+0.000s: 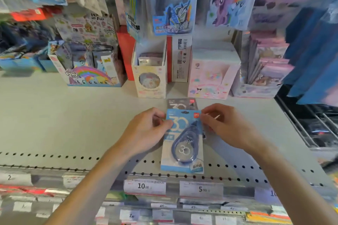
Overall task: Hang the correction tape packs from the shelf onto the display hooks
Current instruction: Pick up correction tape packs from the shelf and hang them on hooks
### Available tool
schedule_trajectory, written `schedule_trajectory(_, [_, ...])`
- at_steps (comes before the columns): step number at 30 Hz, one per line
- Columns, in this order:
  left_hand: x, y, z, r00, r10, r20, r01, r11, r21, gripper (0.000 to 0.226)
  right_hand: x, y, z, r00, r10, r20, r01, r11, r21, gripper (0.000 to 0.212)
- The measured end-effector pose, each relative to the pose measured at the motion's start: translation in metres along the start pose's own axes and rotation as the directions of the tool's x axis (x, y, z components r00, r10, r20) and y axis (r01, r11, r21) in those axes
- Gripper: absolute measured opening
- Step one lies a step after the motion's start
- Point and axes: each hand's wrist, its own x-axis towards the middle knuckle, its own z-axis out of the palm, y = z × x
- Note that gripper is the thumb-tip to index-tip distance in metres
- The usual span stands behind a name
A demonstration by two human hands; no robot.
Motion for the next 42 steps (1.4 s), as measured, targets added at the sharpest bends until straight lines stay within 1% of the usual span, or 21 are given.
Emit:
schedule_trajectory(2, [0.004, 0.001, 0.002, 1.000, -0.008, 0.012, 0.008, 0.999, -0.031, 0.016, 0.004, -0.003, 0.005, 1.000, 0.020, 0.020, -0.020, 1.000, -0.020, 0.014])
schedule_trajectory(4, [0.007, 0.003, 0.001, 0.999, -0.014, 0.036, 0.017, 0.995, -0.094, 0.017, 0.006, -0.005, 0.007, 0.999, 0.036, 0.009, -0.036, 0.999, 0.013, 0.011])
schedule_trajectory(6, [0.008, 0.006, -0.001, 0.998, 0.001, 0.064, 0.012, 0.979, -0.201, 0.015, 0.008, -0.008, 0.005, 0.998, 0.061, 0.002, -0.060, 0.986, 0.157, 0.007])
schedule_trajectory(8, [0.010, 0.012, -0.004, 0.997, 0.031, 0.067, -0.008, 0.948, -0.318, 0.012, 0.012, -0.015, 0.001, 0.997, 0.080, 0.024, -0.083, 0.935, 0.344, 0.007])
schedule_trajectory(12, [0.013, 0.024, -0.012, 0.993, 0.080, 0.081, -0.030, 0.869, -0.494, 0.011, 0.022, -0.034, -0.005, 0.999, 0.043, -0.017, -0.026, 0.824, 0.566, 0.008])
schedule_trajectory(13, [0.013, 0.026, -0.014, 0.991, 0.090, 0.094, -0.029, 0.856, -0.516, 0.013, 0.025, -0.038, -0.005, 0.998, 0.044, -0.036, -0.014, 0.799, 0.601, 0.008])
schedule_trajectory(15, [0.014, 0.027, -0.018, 0.989, 0.085, 0.121, -0.005, 0.839, -0.544, 0.033, 0.029, -0.043, -0.002, 0.997, 0.046, -0.066, 0.005, 0.780, 0.626, 0.008])
schedule_trajectory(16, [0.015, 0.026, -0.021, 0.989, 0.077, 0.123, 0.002, 0.838, -0.545, 0.039, 0.030, -0.043, -0.001, 0.996, 0.041, -0.076, 0.014, 0.791, 0.612, 0.008])
schedule_trajectory(18, [0.017, 0.023, -0.026, 0.992, 0.077, 0.104, -0.012, 0.851, -0.525, 0.035, 0.031, -0.039, 0.000, 0.996, 0.009, -0.084, 0.038, 0.842, 0.539, 0.010])
schedule_trajectory(19, [0.017, 0.022, -0.029, 0.993, 0.079, 0.082, -0.025, 0.852, -0.523, 0.032, 0.030, -0.035, 0.000, 0.996, -0.013, -0.087, 0.052, 0.887, 0.460, 0.010])
schedule_trajectory(21, [0.018, 0.019, -0.034, 0.998, 0.068, 0.001, -0.057, 0.833, -0.550, 0.028, 0.028, -0.027, 0.004, 0.995, -0.049, -0.086, 0.063, 0.983, 0.173, 0.011])
schedule_trajectory(23, [0.019, 0.015, -0.038, 0.996, 0.044, -0.076, -0.079, 0.820, -0.567, 0.026, 0.023, -0.022, 0.013, 0.996, -0.067, -0.050, 0.061, 0.991, -0.123, 0.029])
schedule_trajectory(26, [0.019, 0.011, -0.039, 0.992, 0.016, -0.124, -0.085, 0.814, -0.575, 0.028, 0.015, -0.021, 0.032, 0.987, -0.143, 0.065, 0.158, 0.913, -0.377, 0.066])
schedule_trajectory(27, [0.019, 0.009, -0.040, 0.991, 0.015, -0.129, -0.087, 0.815, -0.573, 0.028, 0.014, -0.021, 0.035, 0.984, -0.153, 0.093, 0.177, 0.899, -0.402, 0.076])
schedule_trajectory(28, [0.018, 0.008, -0.040, 0.991, 0.017, -0.135, -0.092, 0.816, -0.571, 0.028, 0.013, -0.022, 0.034, 0.981, -0.157, 0.111, 0.188, 0.899, -0.397, 0.080])
schedule_trajectory(31, [0.018, 0.005, -0.040, 0.988, 0.016, -0.152, -0.101, 0.818, -0.566, 0.027, 0.014, -0.021, 0.021, 0.976, -0.135, 0.173, 0.186, 0.927, -0.325, 0.077])
schedule_trajectory(33, [0.017, 0.005, -0.039, 0.988, 0.015, -0.153, -0.101, 0.814, -0.572, 0.027, 0.011, -0.018, 0.016, 0.975, -0.094, 0.200, 0.165, 0.912, -0.374, 0.080])
schedule_trajectory(35, [0.016, 0.005, -0.038, 0.989, 0.006, -0.150, -0.094, 0.805, -0.586, 0.027, 0.008, -0.015, 0.017, 0.983, -0.056, 0.175, 0.133, 0.873, -0.470, 0.084])
schedule_trajectory(37, [0.015, 0.006, -0.036, 0.988, -0.002, -0.153, -0.091, 0.797, -0.597, 0.028, 0.006, -0.014, 0.020, 0.989, -0.070, 0.128, 0.124, 0.866, -0.485, 0.078])
schedule_trajectory(39, [0.013, 0.007, -0.034, 0.987, -0.006, -0.163, -0.096, 0.789, -0.607, 0.028, 0.007, -0.014, 0.018, 0.992, -0.089, 0.087, 0.117, 0.901, -0.418, 0.070])
schedule_trajectory(42, [0.011, 0.008, -0.035, 0.978, -0.012, -0.211, -0.123, 0.778, -0.616, 0.025, 0.007, -0.011, 0.004, 0.997, -0.074, 0.030, 0.079, 0.961, -0.264, 0.068])
